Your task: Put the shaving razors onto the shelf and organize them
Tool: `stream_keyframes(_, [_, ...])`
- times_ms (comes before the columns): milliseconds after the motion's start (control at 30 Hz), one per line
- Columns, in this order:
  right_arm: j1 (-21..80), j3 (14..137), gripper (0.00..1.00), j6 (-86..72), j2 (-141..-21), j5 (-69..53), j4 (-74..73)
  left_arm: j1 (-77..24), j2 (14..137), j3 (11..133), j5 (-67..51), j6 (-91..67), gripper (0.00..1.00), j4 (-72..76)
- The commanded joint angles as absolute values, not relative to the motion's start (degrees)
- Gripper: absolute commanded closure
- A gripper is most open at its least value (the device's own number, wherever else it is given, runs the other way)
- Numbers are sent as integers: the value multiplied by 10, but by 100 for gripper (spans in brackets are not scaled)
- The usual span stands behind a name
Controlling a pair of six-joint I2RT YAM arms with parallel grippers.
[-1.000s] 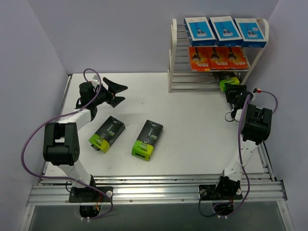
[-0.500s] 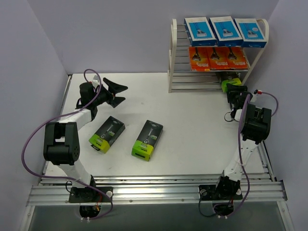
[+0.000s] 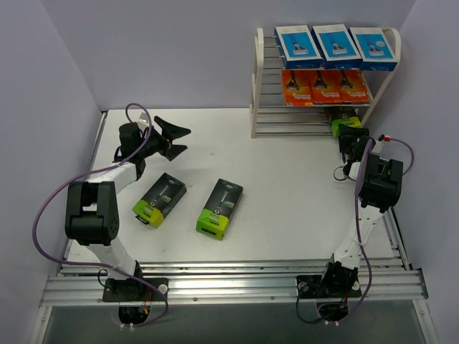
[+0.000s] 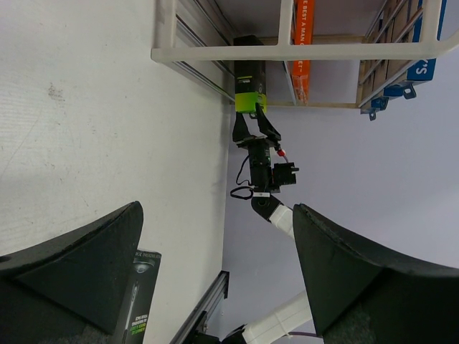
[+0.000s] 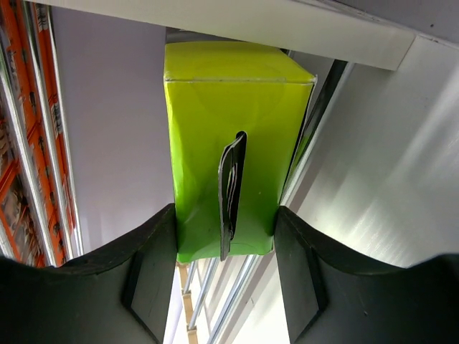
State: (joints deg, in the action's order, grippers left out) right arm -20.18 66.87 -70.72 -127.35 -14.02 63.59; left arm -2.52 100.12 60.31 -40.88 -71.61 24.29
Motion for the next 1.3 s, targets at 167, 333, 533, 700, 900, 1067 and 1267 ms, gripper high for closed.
stream_keyframes(167, [-202, 719, 93, -720, -1276, -133, 694, -26, 1002, 605, -418, -716, 6, 279])
stream_keyframes(333, [-202, 728, 92, -718, -1281, -134, 688, -28, 1002, 605, -418, -717, 6, 279])
stream_keyframes(533, [-202, 736, 77, -723, -1290, -137, 688, -29, 1004, 605, -420, -717, 6, 279])
stream_keyframes(700, [-202, 740, 58, -723, -1287, -137, 670, -29, 1007, 605, -422, -722, 6, 282])
stream_keyframes(900, [-205, 745, 41, -720, -1270, -136, 620, -29, 1010, 603, -425, -729, 6, 288])
stream_keyframes(1067, [-206, 763, 34, -711, -1252, -140, 545, -29, 1010, 600, -429, -738, 6, 299])
stream_keyframes(1267, [-207, 780, 32, -701, -1241, -150, 462, -29, 1012, 599, -434, -748, 6, 308])
